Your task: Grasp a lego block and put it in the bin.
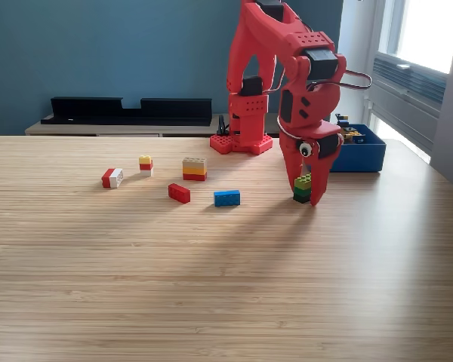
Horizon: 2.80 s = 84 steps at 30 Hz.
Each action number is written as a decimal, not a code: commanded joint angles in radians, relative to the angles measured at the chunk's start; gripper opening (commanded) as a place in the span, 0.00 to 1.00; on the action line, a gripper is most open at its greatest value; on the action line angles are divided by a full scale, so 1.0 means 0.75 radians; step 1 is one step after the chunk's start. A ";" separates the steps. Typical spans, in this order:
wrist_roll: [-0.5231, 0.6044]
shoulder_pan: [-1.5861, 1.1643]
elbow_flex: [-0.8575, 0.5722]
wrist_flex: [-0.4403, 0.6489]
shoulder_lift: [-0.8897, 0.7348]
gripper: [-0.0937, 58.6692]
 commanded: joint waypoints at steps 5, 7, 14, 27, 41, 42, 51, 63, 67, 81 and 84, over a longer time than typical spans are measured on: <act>0.184 -0.037 -0.104 0.074 0.018 0.00; 0.215 -0.037 -0.082 0.098 0.020 0.00; 0.358 -0.070 -0.125 0.295 0.131 0.00; 0.438 -0.401 0.043 0.442 0.681 0.00; 0.470 -0.814 0.231 0.485 0.785 0.00; 0.475 -0.839 0.237 0.485 0.783 0.00; 0.501 -1.017 0.235 0.475 0.777 0.00; 0.440 -1.019 0.221 0.475 0.777 0.71; 0.444 -1.002 0.194 0.475 0.777 0.68; 0.515 -0.346 0.076 0.225 0.777 0.00; 0.522 -0.198 0.106 0.127 0.777 0.00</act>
